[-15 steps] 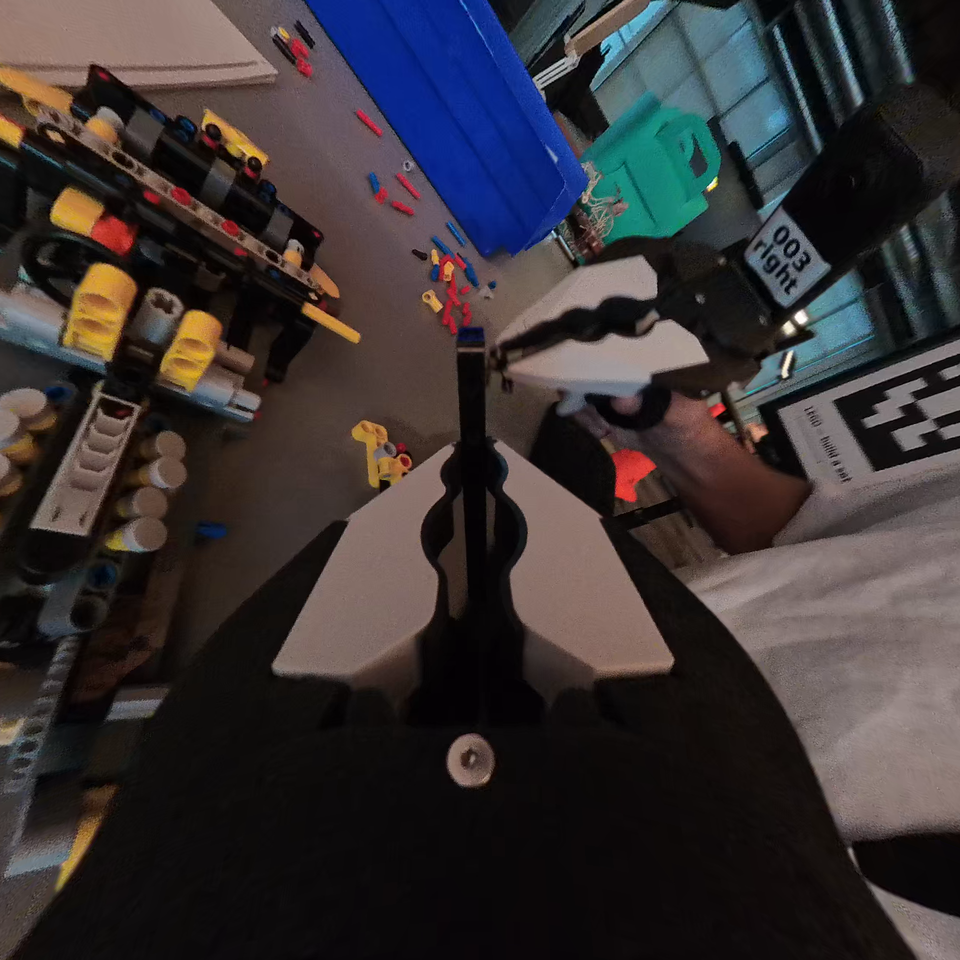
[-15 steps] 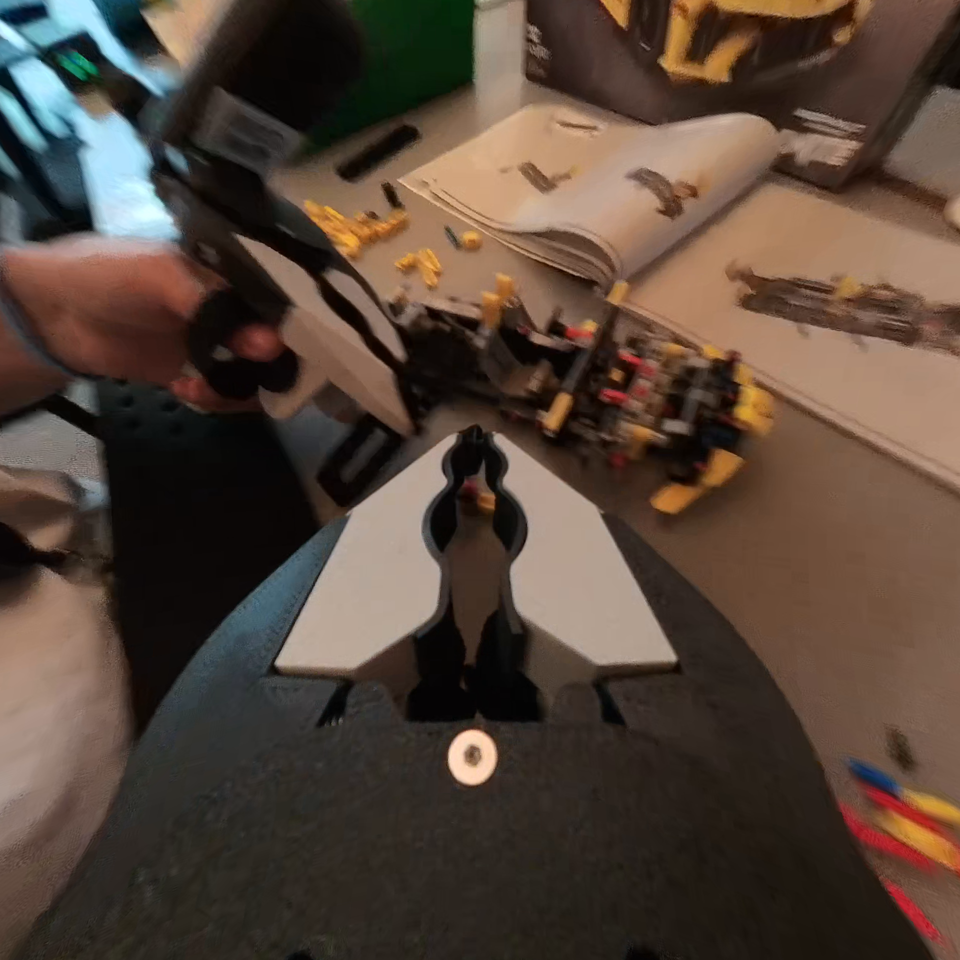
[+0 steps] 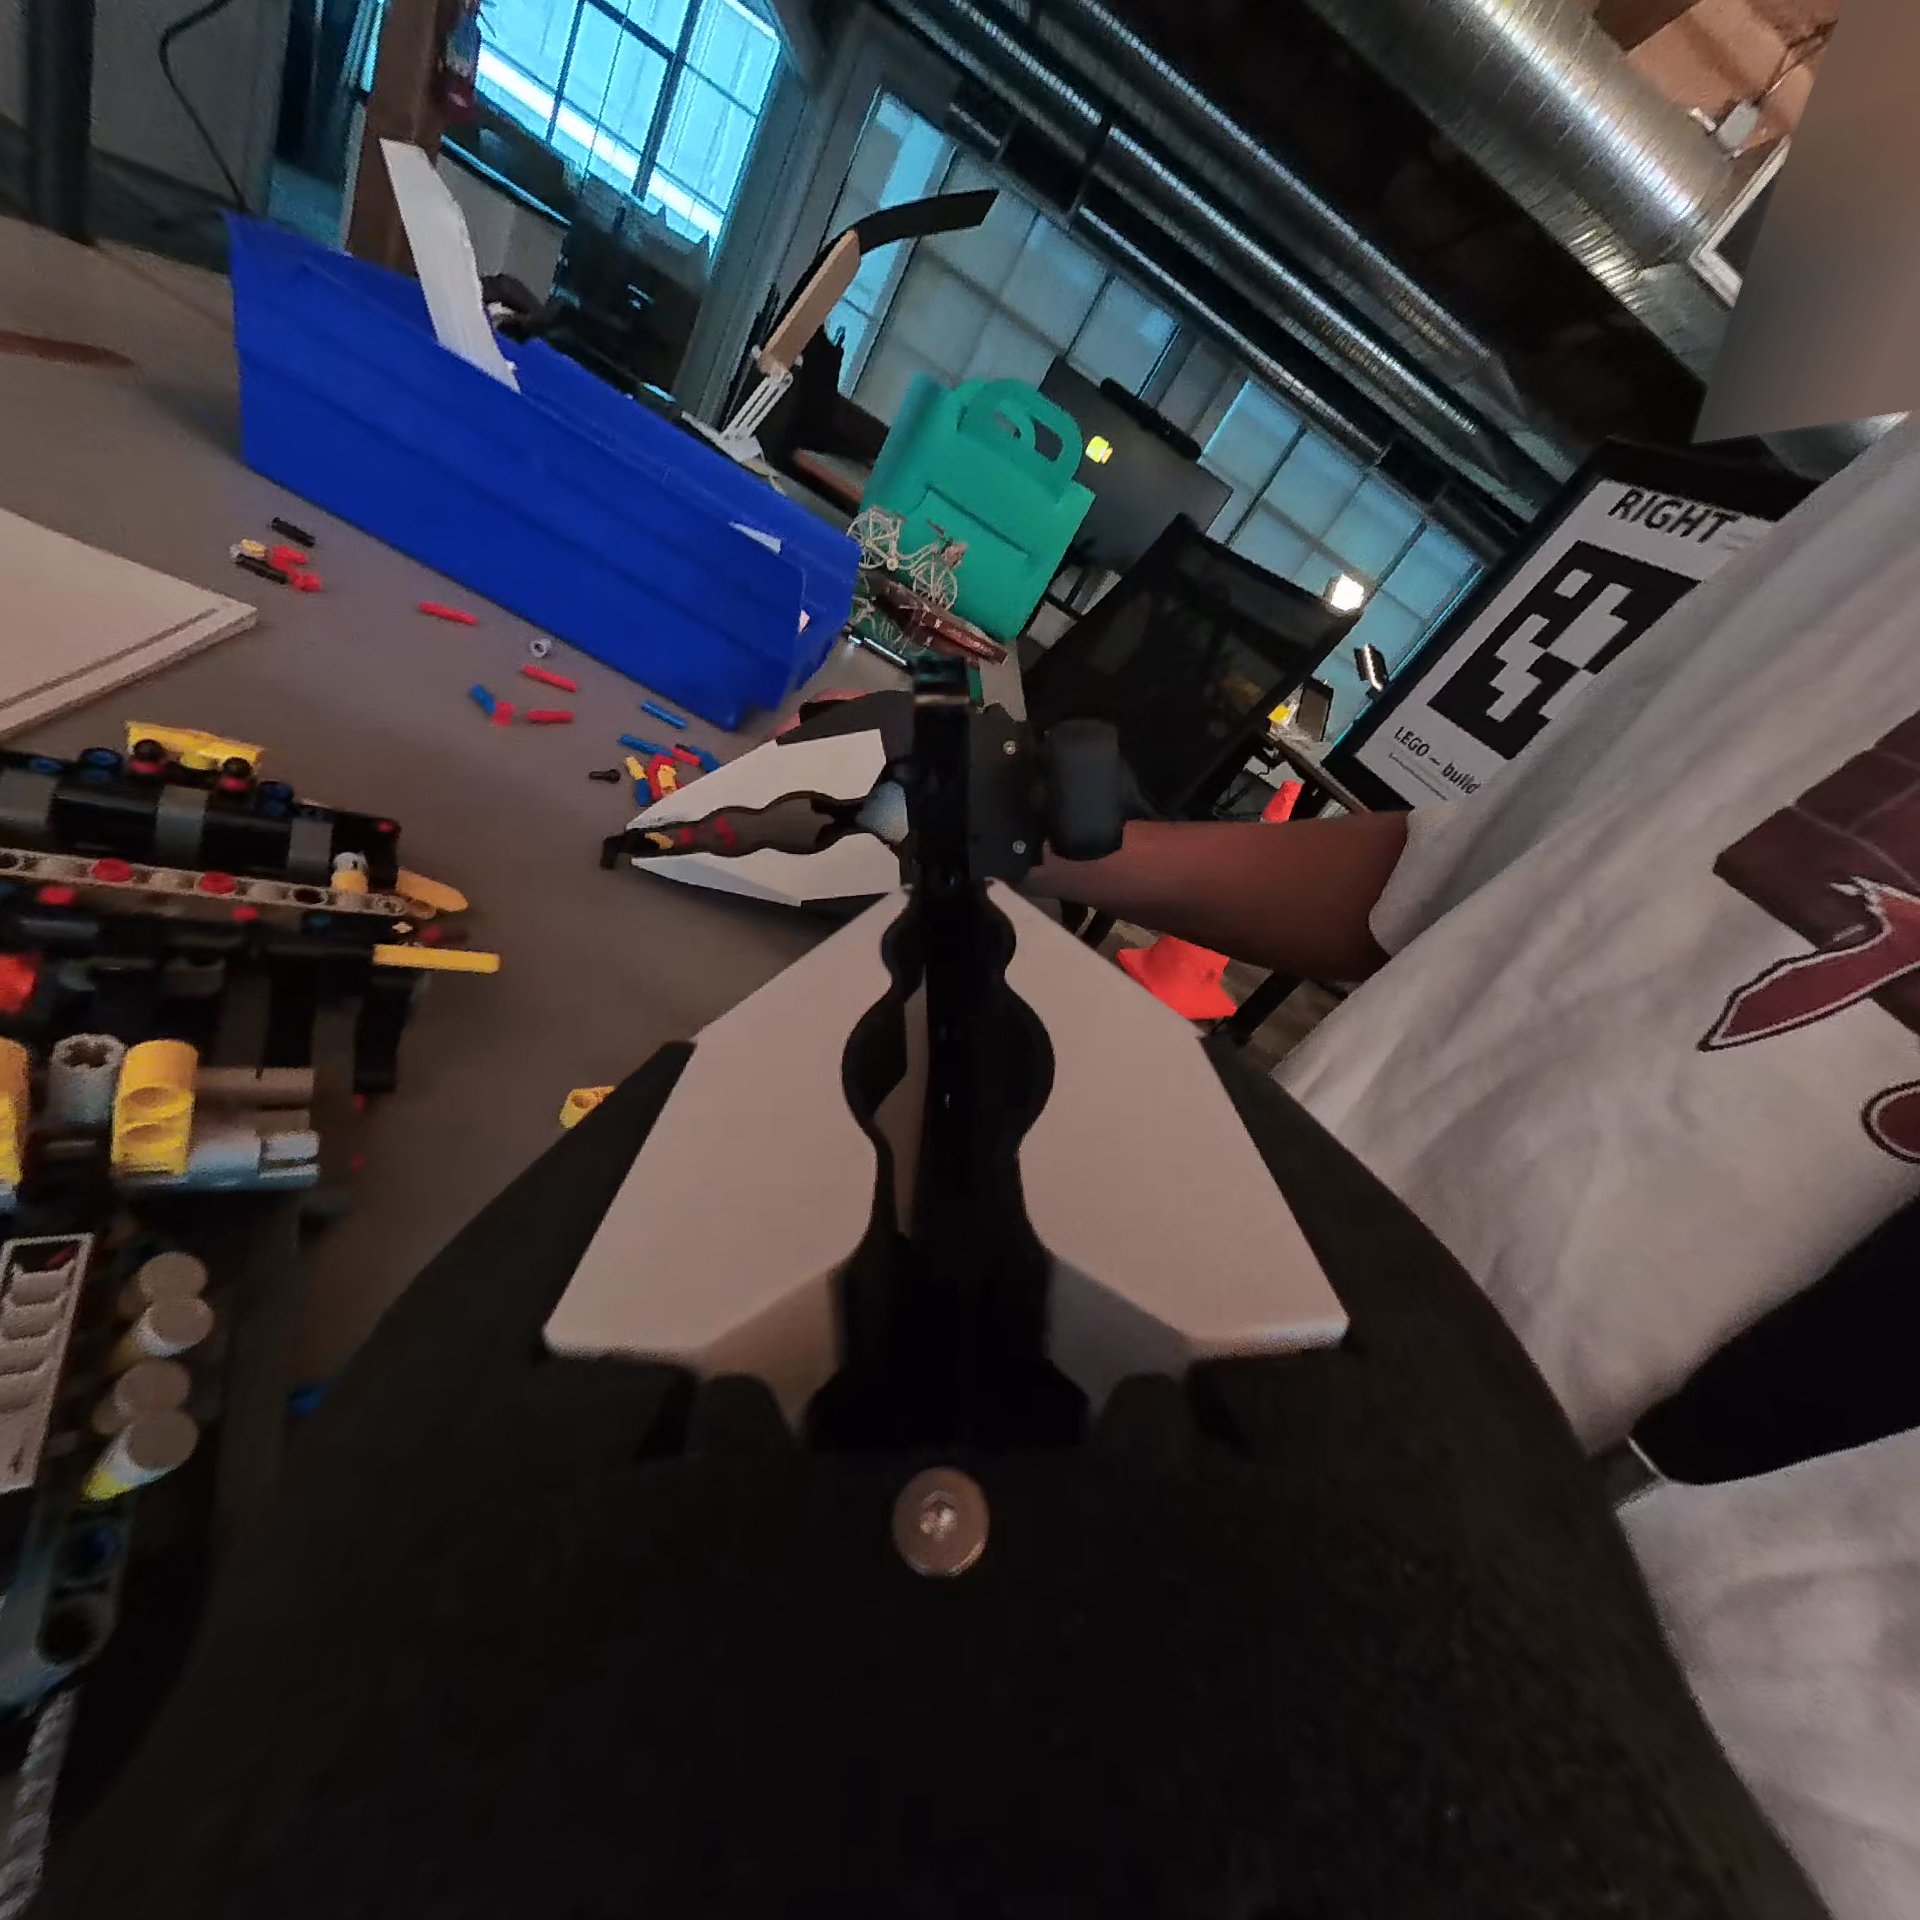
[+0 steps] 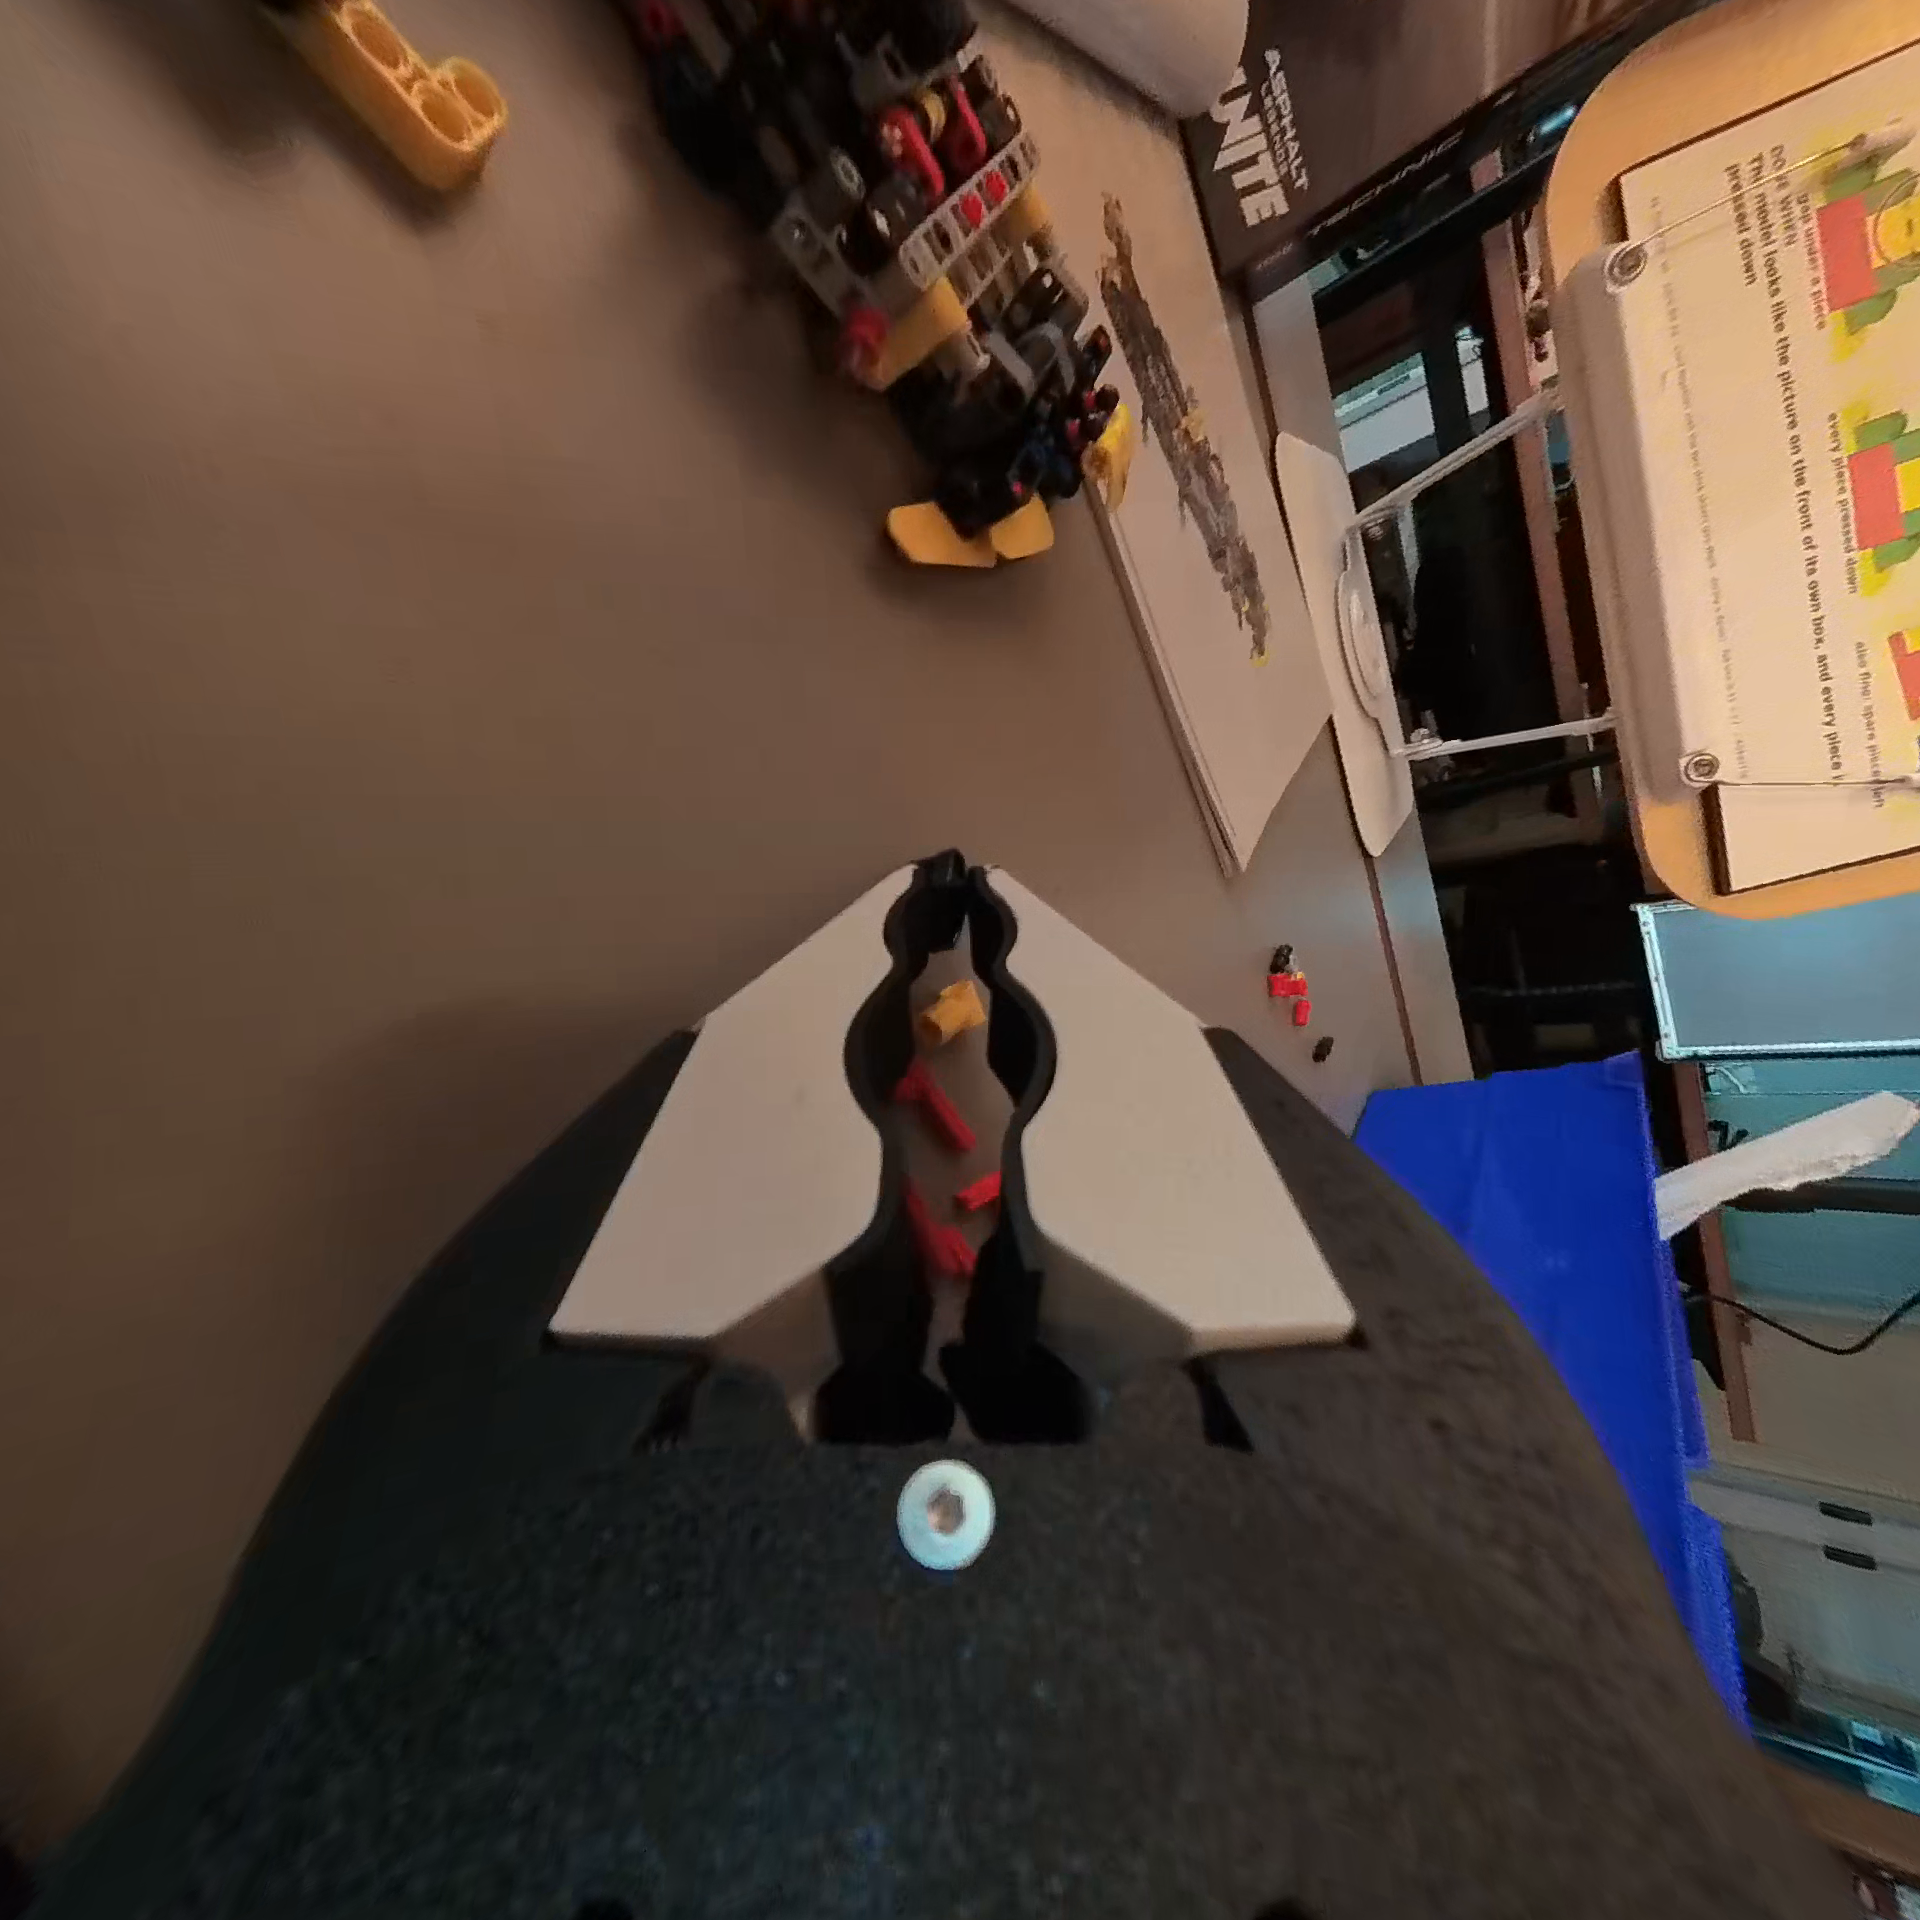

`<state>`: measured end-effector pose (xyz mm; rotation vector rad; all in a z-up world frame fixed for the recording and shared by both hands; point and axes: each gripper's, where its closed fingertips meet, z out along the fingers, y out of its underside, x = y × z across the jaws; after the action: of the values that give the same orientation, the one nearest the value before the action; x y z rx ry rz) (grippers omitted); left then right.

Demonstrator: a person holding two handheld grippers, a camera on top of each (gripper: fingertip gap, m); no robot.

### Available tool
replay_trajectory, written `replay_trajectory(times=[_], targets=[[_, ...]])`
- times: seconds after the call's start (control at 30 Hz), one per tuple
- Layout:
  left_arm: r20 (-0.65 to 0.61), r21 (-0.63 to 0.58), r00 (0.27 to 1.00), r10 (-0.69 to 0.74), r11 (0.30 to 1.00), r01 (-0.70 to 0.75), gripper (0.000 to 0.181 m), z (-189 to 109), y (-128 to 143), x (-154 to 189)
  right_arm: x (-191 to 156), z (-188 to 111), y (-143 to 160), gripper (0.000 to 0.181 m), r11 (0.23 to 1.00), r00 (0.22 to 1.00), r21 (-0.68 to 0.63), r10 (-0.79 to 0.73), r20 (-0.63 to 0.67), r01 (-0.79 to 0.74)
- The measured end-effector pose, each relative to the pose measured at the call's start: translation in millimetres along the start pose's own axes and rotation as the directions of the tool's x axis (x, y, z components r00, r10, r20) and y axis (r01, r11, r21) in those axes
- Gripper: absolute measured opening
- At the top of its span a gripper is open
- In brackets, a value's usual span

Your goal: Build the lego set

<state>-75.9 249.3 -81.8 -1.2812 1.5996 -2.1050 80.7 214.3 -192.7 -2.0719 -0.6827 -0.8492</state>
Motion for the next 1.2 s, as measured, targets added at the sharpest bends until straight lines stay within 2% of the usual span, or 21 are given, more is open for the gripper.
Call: replay_trajectory(times=[0.23,0.5,0.7,1.0,1.1,1.2], targets=[[-0.011,-0.001,1.000,-0.003,1.000,0.003,0.009,2.3,0.4,0.3,-2.2,0.0,-2.1,0.007,0.999,0.999,0.012,0.044,0.022,-0.045],[-0.003,0.007,1.000,-0.005,1.000,0.005,0.009,1.2,0.0,-0.9,-6.8,-3.5,-5.6,0.007,1.000,1.000,0.018,0.014,0.010,-0.014],[-0.005,-0.001,1.000,0.004,1.000,-0.004,0.009,1.6,1.6,0.5,-11.6,-4.3,-6.9,0.015,1.000,1.000,0.006,0.007,0.028,-0.007],[-0.011,0.001,1.000,0.000,1.000,0.000,0.009,0.9,1.7,1.7,-3.6,-10.7,-16.1,0.019,0.969,0.964,0.041,0.239,0.118,-0.245],[-0.014,0.000,1.000,0.000,1.000,0.000,0.009,1.1,1.9,2.1,1.0,-13.3,-19.8,0.016,0.942,0.925,0.032,0.321,0.204,-0.334],[-0.018,-0.002,1.000,-0.003,1.000,0.003,0.009,1.3,2.2,2.4,7.0,-15.6,-18.6,0.013,0.902,0.842,-0.033,0.415,0.345,-0.430]])
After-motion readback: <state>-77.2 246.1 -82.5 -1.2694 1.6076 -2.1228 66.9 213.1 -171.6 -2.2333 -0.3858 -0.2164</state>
